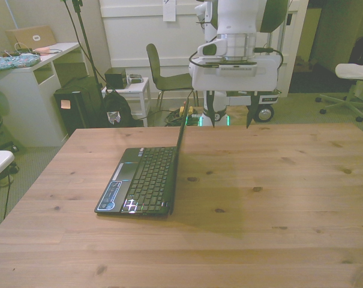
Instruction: Close the laptop
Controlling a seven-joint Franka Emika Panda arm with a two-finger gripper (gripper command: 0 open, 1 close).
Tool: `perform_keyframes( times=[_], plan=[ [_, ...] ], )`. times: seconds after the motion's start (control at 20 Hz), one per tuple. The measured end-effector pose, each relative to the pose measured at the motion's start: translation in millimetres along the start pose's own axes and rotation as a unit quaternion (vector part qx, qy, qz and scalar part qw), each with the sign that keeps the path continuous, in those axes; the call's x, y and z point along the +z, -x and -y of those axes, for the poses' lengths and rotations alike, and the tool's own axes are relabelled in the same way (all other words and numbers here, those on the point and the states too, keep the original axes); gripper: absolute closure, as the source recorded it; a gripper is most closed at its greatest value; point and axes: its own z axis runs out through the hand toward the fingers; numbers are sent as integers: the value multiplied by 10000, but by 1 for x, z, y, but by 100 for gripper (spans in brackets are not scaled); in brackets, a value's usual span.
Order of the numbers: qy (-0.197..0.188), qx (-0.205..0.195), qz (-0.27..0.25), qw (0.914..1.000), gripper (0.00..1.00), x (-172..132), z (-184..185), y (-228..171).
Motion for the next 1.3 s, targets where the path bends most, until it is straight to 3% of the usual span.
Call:
perform_keyframes(
  times=[0.35,1.3],
  plan=[
    [57,58,48,10000,100,16,19,-24],
    [188,266,173,9993,100,21,22,-54]
  ],
)
